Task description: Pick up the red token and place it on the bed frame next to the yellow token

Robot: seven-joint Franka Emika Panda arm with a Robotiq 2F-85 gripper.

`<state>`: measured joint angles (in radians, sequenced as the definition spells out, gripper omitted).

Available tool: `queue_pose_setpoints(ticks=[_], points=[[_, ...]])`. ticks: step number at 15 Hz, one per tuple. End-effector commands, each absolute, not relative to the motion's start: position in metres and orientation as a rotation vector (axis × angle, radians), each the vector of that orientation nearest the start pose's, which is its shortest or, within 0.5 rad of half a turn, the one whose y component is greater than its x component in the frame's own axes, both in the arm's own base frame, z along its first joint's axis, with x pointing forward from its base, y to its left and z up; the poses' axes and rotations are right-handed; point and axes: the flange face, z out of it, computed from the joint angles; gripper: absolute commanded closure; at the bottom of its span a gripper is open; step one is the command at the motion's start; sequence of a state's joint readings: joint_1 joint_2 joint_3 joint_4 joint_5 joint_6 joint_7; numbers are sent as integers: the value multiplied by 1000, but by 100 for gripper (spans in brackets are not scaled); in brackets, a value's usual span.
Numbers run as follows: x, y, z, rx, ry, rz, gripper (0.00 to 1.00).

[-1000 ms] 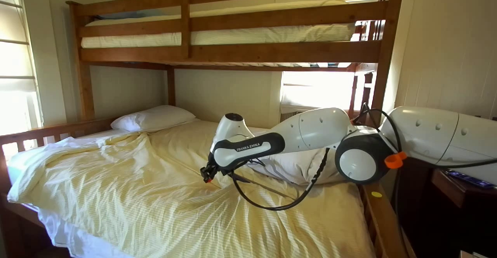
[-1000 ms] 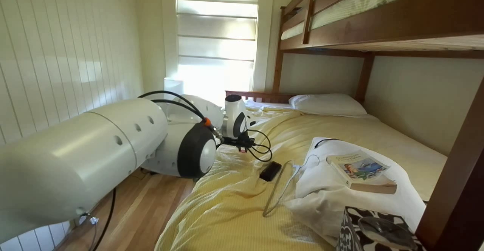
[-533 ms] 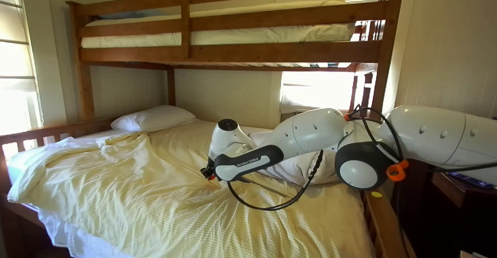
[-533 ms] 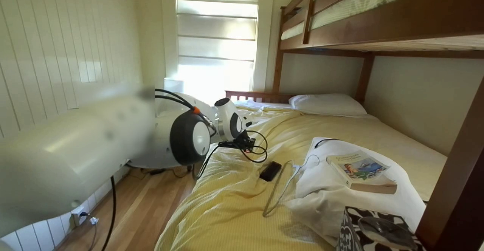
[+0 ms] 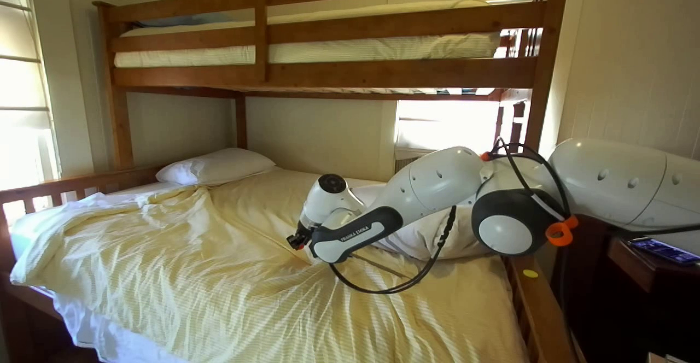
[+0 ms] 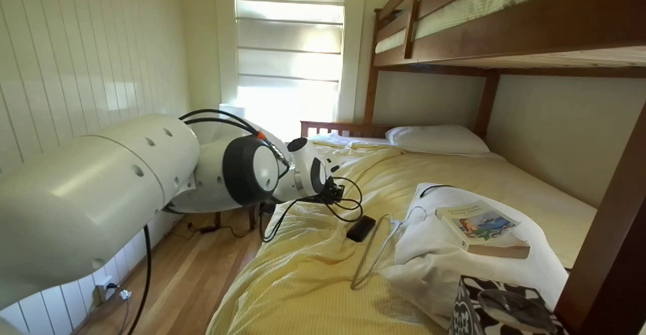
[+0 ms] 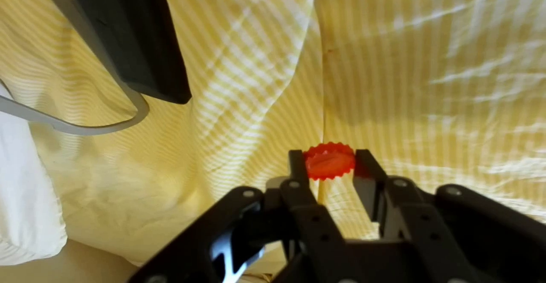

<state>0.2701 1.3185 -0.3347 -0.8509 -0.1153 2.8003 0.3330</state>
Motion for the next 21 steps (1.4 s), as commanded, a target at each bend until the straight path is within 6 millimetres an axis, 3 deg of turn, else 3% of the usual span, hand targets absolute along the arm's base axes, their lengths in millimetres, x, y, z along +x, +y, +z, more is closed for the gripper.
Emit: queue_pose_setpoints(ticks=[1,3,4,9,16,21], points=[[822,103,168,-3141,-89,-1155,67],[822,105,169,-3140,-90,-1157,67],[822,105,169,-3140,-90,-1157,92],[809,94,212,-3116,-147,-1217,92],[773,82,214,-3229,-50,-1088,92],[735,71,218,-3298,188,-1159,92]])
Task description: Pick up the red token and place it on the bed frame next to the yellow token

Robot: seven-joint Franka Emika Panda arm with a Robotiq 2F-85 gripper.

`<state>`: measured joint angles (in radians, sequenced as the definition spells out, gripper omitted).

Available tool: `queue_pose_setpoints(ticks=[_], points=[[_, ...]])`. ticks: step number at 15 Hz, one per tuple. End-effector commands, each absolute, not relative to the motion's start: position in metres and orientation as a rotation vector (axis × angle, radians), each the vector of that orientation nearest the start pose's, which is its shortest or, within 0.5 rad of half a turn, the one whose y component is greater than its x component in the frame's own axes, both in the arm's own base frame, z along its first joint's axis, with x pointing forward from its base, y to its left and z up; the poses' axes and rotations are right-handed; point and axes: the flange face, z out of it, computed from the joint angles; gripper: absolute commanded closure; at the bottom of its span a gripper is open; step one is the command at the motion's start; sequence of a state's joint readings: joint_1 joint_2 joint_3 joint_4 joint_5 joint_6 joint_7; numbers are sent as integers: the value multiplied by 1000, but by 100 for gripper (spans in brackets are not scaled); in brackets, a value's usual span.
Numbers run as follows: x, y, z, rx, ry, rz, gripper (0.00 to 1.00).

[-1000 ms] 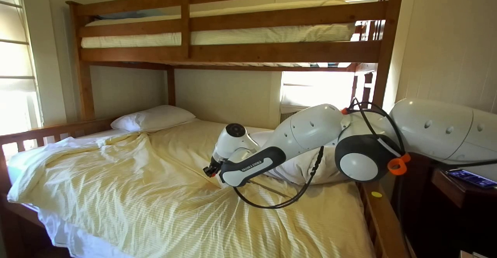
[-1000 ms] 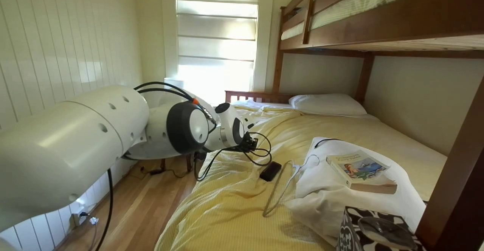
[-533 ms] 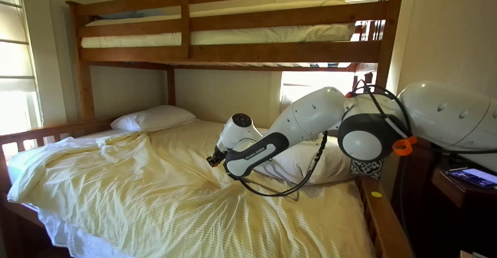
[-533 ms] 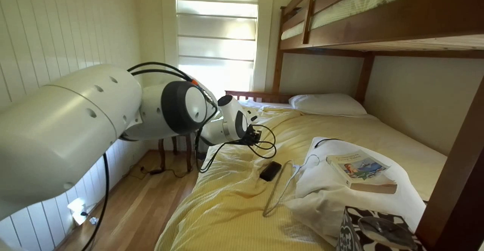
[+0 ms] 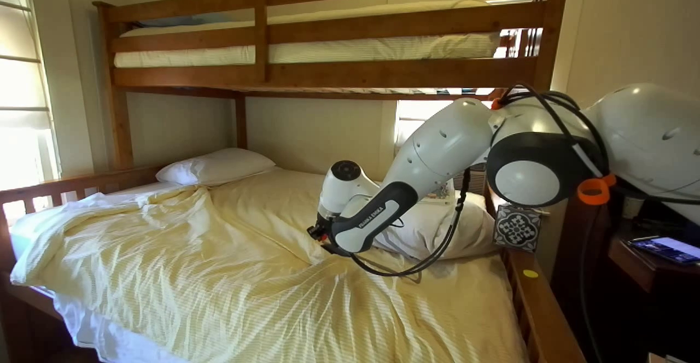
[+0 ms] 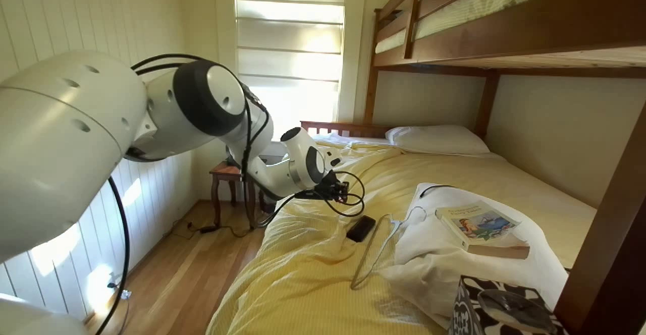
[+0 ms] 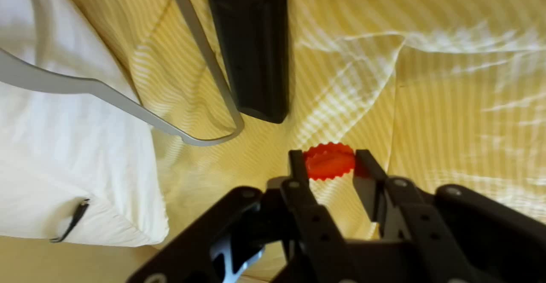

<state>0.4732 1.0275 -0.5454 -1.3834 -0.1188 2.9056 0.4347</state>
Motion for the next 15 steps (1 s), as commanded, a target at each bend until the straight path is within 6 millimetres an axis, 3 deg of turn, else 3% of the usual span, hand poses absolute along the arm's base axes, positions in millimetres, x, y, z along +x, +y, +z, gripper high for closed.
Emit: queue_pose_setpoints(ticks=[1,7,11,12,13,15], points=[[726,68,218,-3288,262,-1181,92],[660,40,220,-3137,826,-1265,92],[606,14,228,-3009,997,-1410,92],[641,22,220,-3076,918,-1362,92],[632,18,220,-3078,924,-1372,67],[634,21,218,-3080,915,-1367,67]])
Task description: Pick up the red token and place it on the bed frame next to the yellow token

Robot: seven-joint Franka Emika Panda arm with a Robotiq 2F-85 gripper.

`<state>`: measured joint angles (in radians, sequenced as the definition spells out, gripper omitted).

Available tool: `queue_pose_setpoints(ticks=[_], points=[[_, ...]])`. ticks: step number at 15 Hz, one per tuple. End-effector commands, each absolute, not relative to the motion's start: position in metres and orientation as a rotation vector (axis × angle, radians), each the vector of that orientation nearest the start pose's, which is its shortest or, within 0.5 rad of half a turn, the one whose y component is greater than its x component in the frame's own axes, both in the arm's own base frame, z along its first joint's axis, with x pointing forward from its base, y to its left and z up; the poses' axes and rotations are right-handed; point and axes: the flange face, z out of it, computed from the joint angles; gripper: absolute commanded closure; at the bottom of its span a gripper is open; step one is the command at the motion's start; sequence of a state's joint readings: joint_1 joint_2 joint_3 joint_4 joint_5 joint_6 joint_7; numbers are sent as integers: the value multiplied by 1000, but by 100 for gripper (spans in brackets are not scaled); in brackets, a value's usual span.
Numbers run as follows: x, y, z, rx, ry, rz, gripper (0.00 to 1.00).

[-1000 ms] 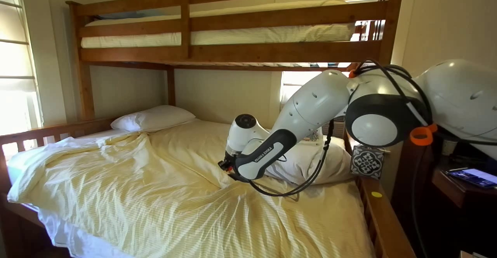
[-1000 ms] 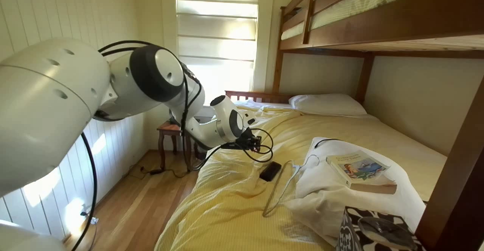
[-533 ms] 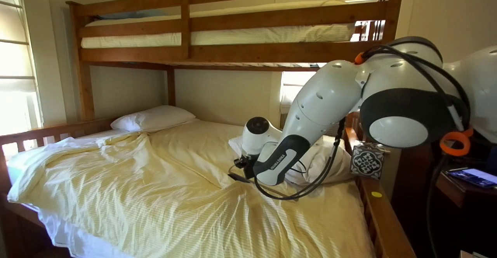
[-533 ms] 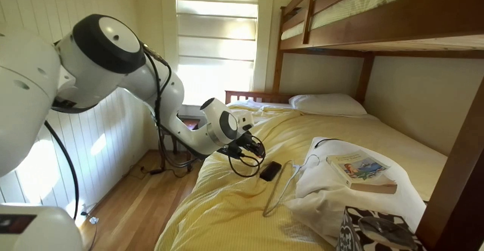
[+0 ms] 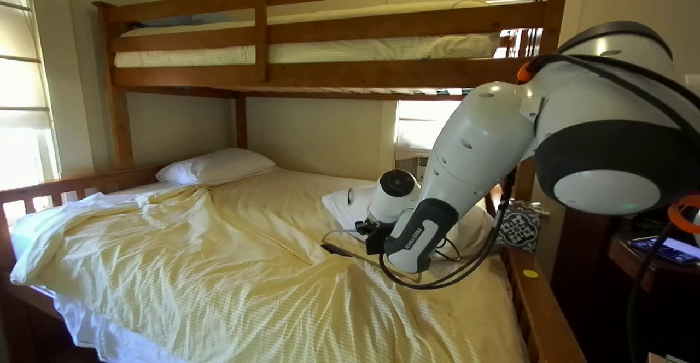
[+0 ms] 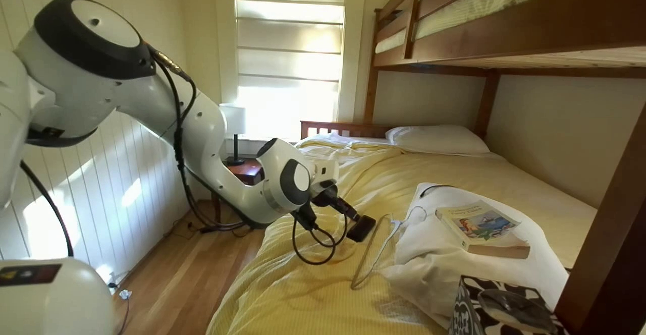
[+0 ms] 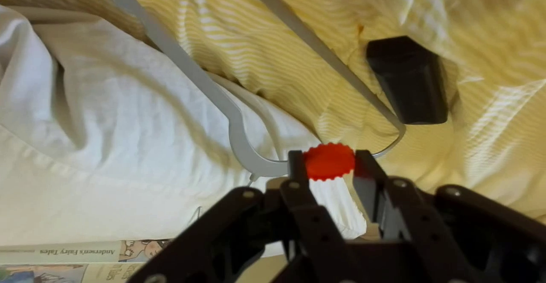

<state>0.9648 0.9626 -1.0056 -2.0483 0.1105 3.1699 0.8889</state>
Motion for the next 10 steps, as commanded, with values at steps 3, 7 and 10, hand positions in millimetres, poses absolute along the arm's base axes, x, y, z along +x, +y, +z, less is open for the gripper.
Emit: queue_pose_setpoints(ticks=[3,7,10], points=[[634,17,235,-3075,913,-1396,92],[591,-17,274,-3088,854,-1330,92],[561,-37,288,-3127,830,-1271,92]])
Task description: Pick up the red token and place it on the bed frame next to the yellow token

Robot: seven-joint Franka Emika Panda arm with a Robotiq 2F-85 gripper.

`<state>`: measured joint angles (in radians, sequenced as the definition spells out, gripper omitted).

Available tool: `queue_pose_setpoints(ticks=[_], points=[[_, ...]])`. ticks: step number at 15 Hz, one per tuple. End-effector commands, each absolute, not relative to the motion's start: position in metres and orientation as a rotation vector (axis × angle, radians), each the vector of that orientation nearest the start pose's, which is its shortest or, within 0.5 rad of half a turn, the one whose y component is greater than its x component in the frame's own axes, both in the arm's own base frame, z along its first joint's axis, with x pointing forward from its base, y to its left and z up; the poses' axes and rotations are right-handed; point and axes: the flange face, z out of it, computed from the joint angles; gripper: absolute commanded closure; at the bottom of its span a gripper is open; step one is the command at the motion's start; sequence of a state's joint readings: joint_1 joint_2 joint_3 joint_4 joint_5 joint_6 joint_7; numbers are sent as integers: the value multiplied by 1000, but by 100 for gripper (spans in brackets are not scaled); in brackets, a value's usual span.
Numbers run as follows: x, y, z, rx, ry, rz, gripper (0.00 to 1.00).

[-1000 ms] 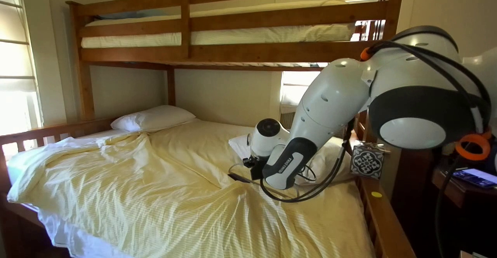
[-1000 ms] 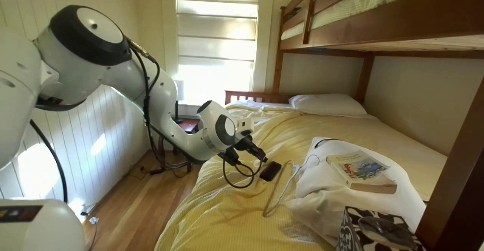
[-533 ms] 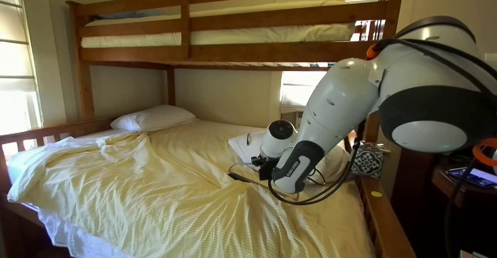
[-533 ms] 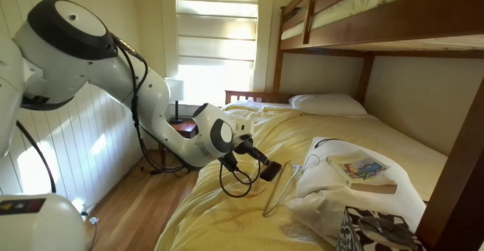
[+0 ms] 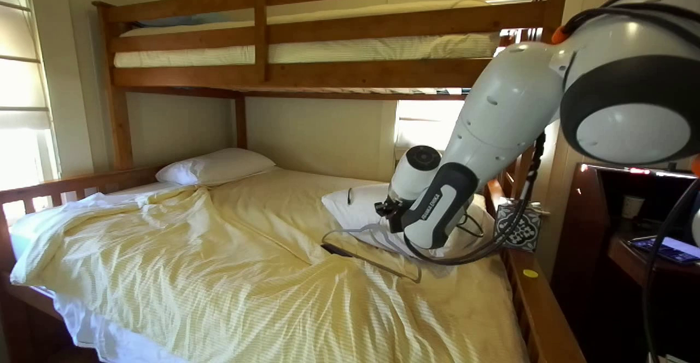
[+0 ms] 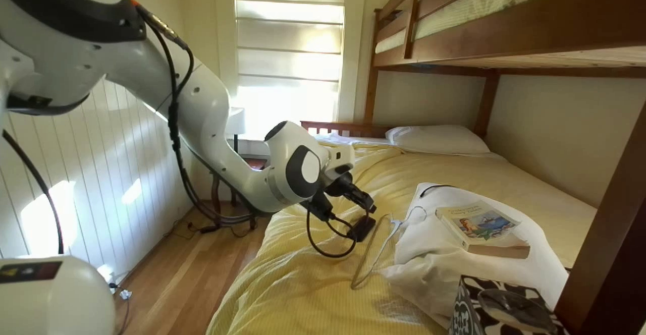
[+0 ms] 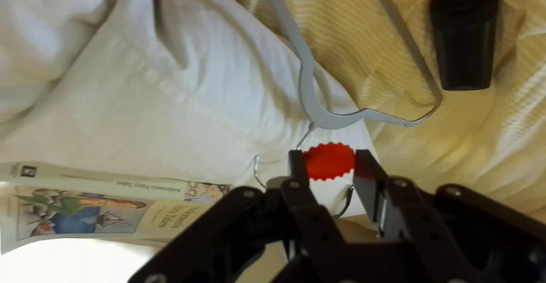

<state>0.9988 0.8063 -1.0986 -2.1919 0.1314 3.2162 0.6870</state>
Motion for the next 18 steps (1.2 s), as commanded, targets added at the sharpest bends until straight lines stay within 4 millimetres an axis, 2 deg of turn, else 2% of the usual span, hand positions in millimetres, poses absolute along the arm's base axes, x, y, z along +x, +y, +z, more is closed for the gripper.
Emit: queue_pose_setpoints(ticks=[1,5,10,11,12,14,16,17,18], points=[[549,-45,292,-3147,838,-1252,92],[501,-56,299,-3164,865,-1224,92],[448,-50,292,-3073,983,-1288,92],[445,-52,293,-3046,1048,-1337,92],[468,-50,295,-3091,990,-1304,67],[458,-49,292,-3073,1019,-1318,67],[457,-50,292,-3071,1027,-1320,67],[457,-51,293,-3069,1029,-1321,92],[453,-52,290,-3067,1010,-1305,92]])
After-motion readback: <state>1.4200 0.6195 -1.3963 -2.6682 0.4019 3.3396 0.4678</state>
